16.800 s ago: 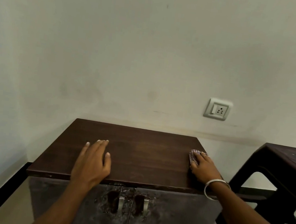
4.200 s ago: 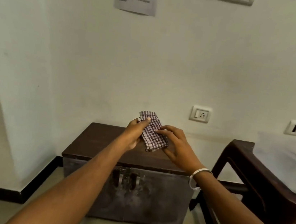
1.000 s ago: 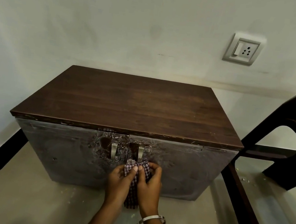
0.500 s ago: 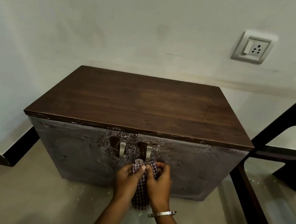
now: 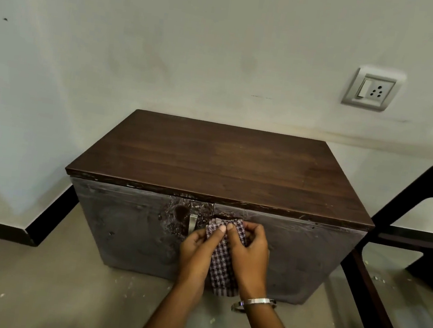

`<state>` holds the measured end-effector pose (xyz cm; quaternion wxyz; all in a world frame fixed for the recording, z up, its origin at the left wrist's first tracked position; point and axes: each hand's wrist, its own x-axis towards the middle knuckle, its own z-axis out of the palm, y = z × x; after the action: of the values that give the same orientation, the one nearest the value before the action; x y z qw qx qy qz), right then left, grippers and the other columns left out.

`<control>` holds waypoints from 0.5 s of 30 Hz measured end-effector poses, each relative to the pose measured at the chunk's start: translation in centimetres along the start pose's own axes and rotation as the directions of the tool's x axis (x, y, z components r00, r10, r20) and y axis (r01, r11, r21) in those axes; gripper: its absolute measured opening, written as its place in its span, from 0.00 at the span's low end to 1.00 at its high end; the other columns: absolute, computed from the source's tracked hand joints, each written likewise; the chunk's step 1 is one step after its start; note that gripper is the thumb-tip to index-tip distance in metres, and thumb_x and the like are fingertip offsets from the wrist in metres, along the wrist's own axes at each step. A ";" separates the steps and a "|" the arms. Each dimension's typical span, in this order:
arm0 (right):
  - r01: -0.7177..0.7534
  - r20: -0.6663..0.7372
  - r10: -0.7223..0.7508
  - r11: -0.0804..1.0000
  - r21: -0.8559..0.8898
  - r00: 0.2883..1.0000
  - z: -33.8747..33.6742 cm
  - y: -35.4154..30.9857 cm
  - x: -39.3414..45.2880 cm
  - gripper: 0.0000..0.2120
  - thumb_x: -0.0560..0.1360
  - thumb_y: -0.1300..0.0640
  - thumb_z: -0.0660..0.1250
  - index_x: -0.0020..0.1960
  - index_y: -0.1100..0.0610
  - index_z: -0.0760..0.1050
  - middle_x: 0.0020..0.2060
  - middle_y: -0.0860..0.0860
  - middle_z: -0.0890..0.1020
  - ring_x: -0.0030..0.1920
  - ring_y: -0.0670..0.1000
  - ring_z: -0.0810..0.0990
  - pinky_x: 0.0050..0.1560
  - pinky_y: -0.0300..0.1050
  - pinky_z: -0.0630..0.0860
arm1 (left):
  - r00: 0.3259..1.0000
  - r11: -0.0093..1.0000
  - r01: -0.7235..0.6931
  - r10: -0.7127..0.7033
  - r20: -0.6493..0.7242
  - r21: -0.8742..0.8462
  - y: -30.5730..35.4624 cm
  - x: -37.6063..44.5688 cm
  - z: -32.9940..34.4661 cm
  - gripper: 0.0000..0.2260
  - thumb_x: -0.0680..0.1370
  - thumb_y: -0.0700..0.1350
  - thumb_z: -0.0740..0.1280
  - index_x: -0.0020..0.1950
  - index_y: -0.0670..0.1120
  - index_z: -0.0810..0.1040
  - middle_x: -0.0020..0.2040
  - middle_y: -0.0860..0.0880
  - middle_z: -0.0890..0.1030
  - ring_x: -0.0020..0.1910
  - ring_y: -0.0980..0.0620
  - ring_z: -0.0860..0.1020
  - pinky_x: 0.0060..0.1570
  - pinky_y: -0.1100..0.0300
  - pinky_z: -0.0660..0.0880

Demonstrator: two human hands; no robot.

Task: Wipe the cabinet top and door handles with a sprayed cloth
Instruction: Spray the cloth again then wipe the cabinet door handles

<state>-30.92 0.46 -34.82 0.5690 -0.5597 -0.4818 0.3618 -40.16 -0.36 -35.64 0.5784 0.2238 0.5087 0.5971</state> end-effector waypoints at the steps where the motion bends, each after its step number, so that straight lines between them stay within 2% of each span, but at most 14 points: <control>1: -0.001 -0.004 0.001 1.000 -0.015 1.000 0.0 -0.1 0.2 0.08 0.74 0.54 0.71 0.51 0.50 0.74 0.44 0.45 0.81 0.45 0.41 0.80 0.43 0.33 0.75 | 1.000 1.000 0.007 -0.007 -0.009 -0.004 0.1 0.0 0.2 0.12 0.70 0.46 0.75 0.51 0.42 0.82 0.45 0.44 0.86 0.45 0.45 0.84 0.47 0.50 0.81; 6: -0.005 -0.021 0.005 1.000 -0.022 1.000 0.0 1.2 -1.1 0.07 0.75 0.53 0.71 0.49 0.49 0.74 0.43 0.44 0.82 0.43 0.38 0.81 0.39 0.30 0.75 | 0.998 0.998 0.061 -0.061 0.011 0.036 0.0 -0.6 -0.5 0.12 0.70 0.46 0.75 0.51 0.43 0.83 0.45 0.45 0.86 0.45 0.47 0.84 0.41 0.54 0.80; 9: 0.018 -0.016 -0.018 1.000 -0.015 1.000 0.1 2.5 -2.1 0.08 0.75 0.55 0.71 0.49 0.47 0.72 0.43 0.45 0.81 0.44 0.36 0.80 0.40 0.29 0.76 | 0.998 0.996 0.060 -0.062 0.027 0.071 -0.7 -0.8 -1.5 0.12 0.71 0.45 0.75 0.52 0.44 0.82 0.46 0.46 0.86 0.45 0.49 0.84 0.38 0.59 0.79; 12: 0.036 -0.006 -0.036 0.999 -0.026 0.999 0.2 3.5 -2.4 0.09 0.76 0.55 0.69 0.49 0.45 0.70 0.44 0.45 0.81 0.45 0.37 0.80 0.42 0.31 0.77 | 0.999 0.992 0.034 -0.037 0.024 0.119 -0.9 -0.5 -1.9 0.11 0.71 0.43 0.74 0.53 0.43 0.81 0.47 0.46 0.86 0.45 0.50 0.84 0.38 0.61 0.79; 15: 0.040 0.018 -0.039 0.998 -0.044 0.999 0.0 4.7 -2.6 0.08 0.77 0.56 0.68 0.50 0.47 0.70 0.45 0.46 0.80 0.45 0.38 0.80 0.42 0.31 0.76 | 0.999 0.983 0.013 -0.019 0.029 0.184 -1.4 -0.2 -2.2 0.10 0.71 0.41 0.74 0.51 0.44 0.80 0.48 0.45 0.85 0.46 0.49 0.84 0.42 0.58 0.79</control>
<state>-31.08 -1.46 -39.79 0.5592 -0.5597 -0.5054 0.3444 -41.38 -1.55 -37.69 0.5679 0.2814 0.5546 0.5392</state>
